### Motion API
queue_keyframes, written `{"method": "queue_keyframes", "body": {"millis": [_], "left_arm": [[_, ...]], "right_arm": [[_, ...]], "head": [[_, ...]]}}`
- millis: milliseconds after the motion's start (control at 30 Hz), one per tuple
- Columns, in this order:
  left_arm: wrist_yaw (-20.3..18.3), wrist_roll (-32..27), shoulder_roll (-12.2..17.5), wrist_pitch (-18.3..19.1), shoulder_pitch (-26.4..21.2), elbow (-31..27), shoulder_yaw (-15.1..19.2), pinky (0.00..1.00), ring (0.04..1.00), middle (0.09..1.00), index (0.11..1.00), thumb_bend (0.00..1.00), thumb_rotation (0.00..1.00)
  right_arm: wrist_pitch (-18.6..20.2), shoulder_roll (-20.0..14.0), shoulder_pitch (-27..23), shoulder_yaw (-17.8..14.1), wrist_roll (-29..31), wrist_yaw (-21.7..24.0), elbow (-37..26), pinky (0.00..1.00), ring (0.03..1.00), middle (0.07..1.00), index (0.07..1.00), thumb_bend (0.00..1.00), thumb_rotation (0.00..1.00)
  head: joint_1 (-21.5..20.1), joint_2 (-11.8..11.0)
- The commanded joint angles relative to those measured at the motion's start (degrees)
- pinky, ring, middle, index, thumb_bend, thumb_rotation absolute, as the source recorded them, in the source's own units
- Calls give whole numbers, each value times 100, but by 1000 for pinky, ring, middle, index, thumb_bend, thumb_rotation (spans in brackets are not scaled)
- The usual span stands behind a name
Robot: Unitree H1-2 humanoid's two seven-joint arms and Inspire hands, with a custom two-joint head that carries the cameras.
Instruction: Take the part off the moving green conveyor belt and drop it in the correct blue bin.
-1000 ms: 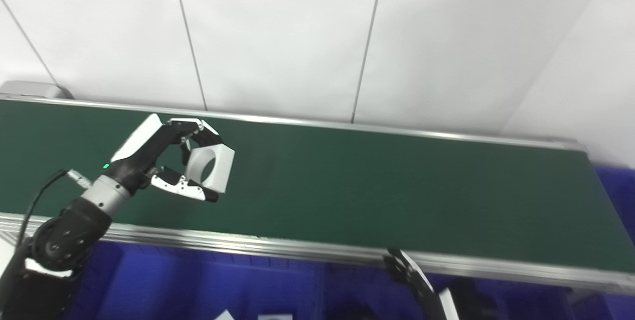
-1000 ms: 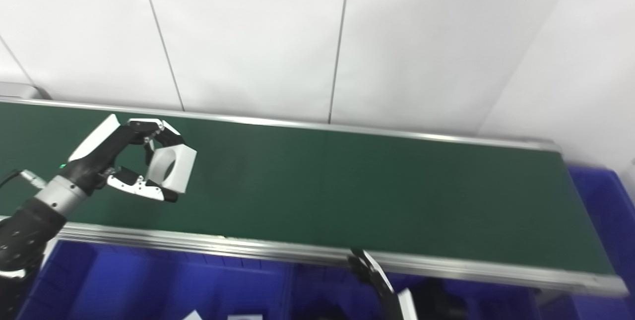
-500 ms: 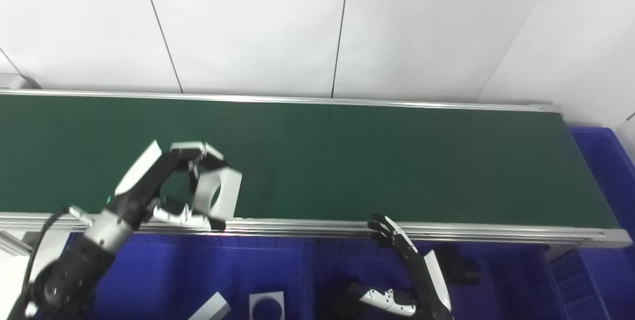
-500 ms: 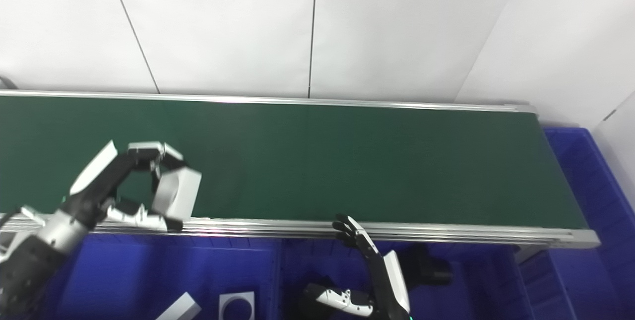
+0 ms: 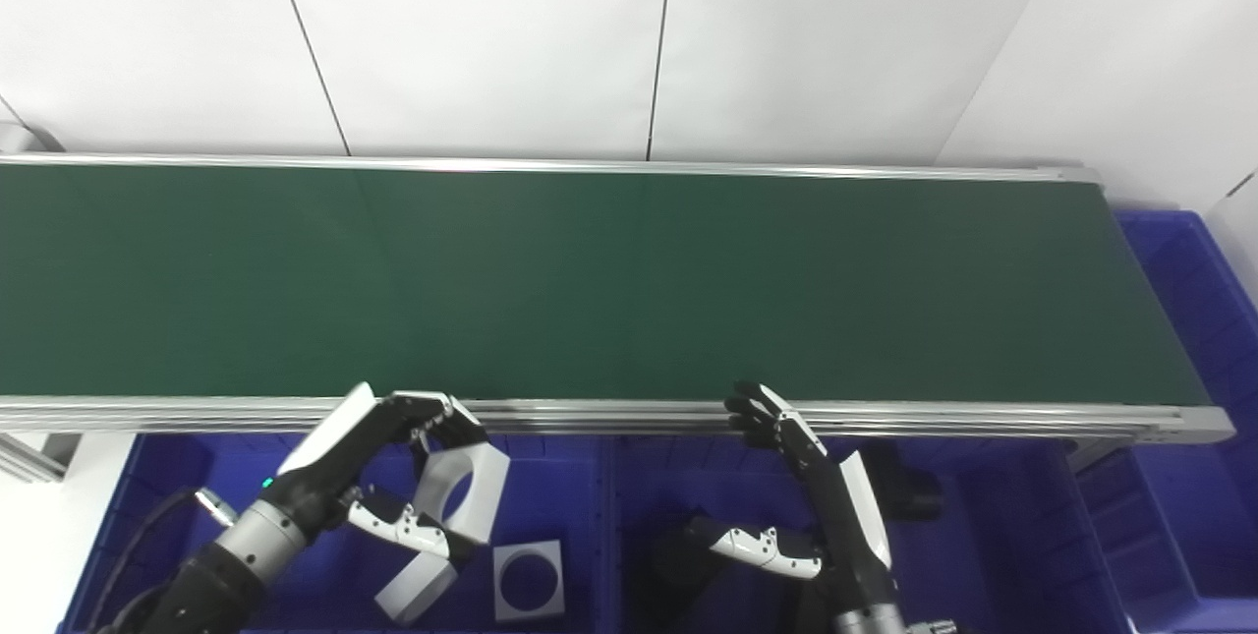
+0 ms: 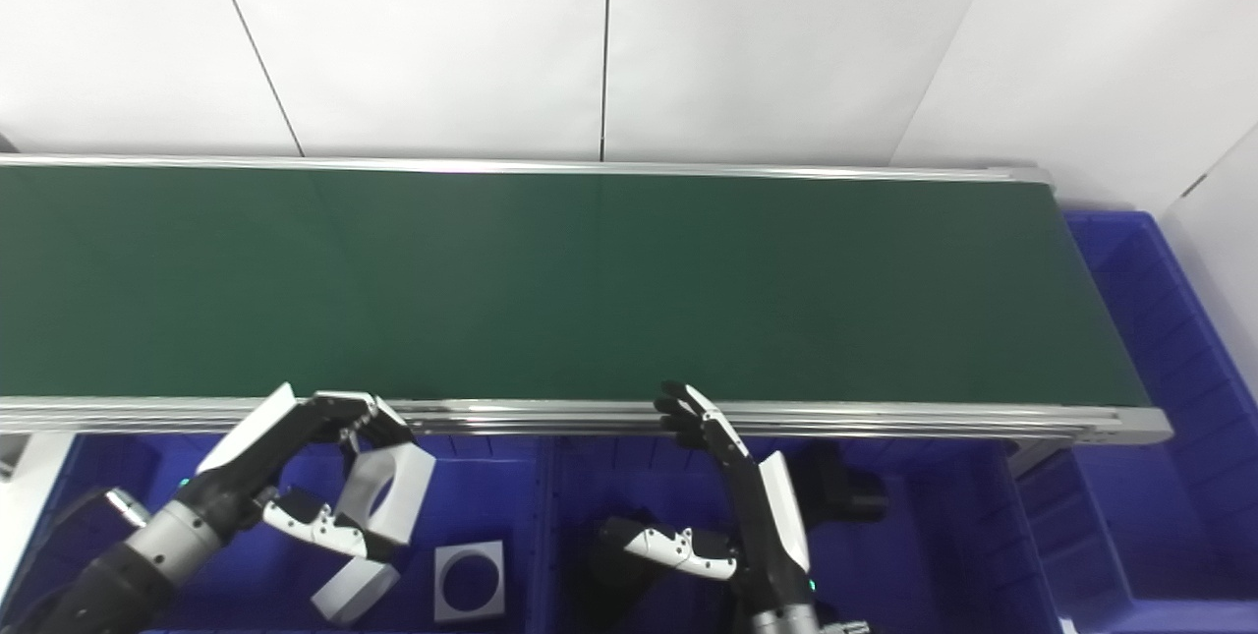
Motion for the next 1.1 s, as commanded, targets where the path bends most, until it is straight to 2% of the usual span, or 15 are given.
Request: {"method": "queue_keyframes", "body": {"millis": [0, 167, 267, 300, 400, 433, 467, 500, 567, 600, 633, 667, 767, 867, 1067], "left_arm": [[0, 108, 78, 67, -15, -165, -30, 371, 435, 498, 493, 497, 0], [53, 394, 45, 91, 0, 20, -164, 410, 445, 504, 488, 498, 0], [-90, 723, 80, 621, -31, -109, -253, 433, 435, 505, 503, 498, 0], [-147, 854, 107, 791, -48, -163, -293, 477, 427, 501, 524, 497, 0], [-374, 1079, 222, 1056, -126, -266, -424, 589, 633, 673, 504, 505, 37], [-438, 1129, 265, 1088, -155, -281, -468, 654, 717, 743, 648, 595, 128], [-515, 1145, 321, 1080, -187, -289, -517, 688, 760, 779, 722, 641, 176], [-567, 1148, 355, 1070, -205, -293, -545, 740, 817, 828, 797, 728, 317], [-681, 1145, 423, 1072, -228, -338, -604, 767, 852, 863, 847, 803, 428], [-746, 1006, 419, 1093, -203, -389, -583, 784, 870, 887, 878, 902, 500], [-793, 901, 412, 1108, -183, -426, -563, 788, 875, 897, 891, 951, 510], [-808, 738, 390, 1070, -139, -477, -526, 798, 887, 914, 909, 985, 513], [-778, 416, 326, 1002, -42, -563, -447, 805, 896, 926, 922, 998, 509], [-678, -13, 187, 909, 117, -640, -306, 814, 906, 945, 937, 1000, 406], [-492, -1038, -200, 417, 414, -610, -26, 781, 882, 922, 920, 998, 324]], "right_arm": [[-106, 59, 16, -31, 0, 6, -182, 735, 771, 800, 856, 884, 438], [-4, 91, 60, -60, -31, 27, -259, 742, 770, 794, 852, 890, 444], [-74, 91, 41, -72, -78, 5, -219, 739, 769, 799, 852, 886, 445], [-83, 95, 36, -77, -95, -4, -210, 732, 764, 795, 849, 890, 450], [-47, 105, 43, -80, -64, 30, -236, 744, 764, 794, 849, 894, 457], [-37, 110, 49, -77, -41, 44, -249, 744, 768, 795, 849, 895, 450], [-28, 113, 56, -76, -37, 51, -263, 744, 770, 796, 849, 896, 447], [-23, 116, 61, -77, -40, 56, -273, 736, 772, 796, 849, 895, 448], [-31, 123, 64, -80, -50, 60, -272, 734, 772, 796, 849, 893, 445], [-28, 122, 69, -81, -46, 69, -278, 743, 770, 794, 850, 894, 445], [-26, 121, 73, -82, -42, 76, -283, 748, 771, 795, 851, 894, 446], [-35, 117, 74, -85, -49, 75, -277, 746, 769, 797, 852, 892, 447], [-34, 99, 79, -83, -31, 101, -278, 741, 767, 799, 852, 892, 452], [-14, 87, 90, -76, -8, 139, -289, 745, 770, 805, 858, 893, 458], [57, 77, 155, -82, 21, 239, -357, 754, 775, 811, 864, 896, 464]], "head": [[14, 14], [14, 13], [22, 30], [22, 30], [-2, 41], [-10, 44], [-21, 45], [-21, 45], [-27, 41], [-33, 48], [-33, 50], [-40, 60], [-59, 56], [-88, 38], [-142, -25]]}}
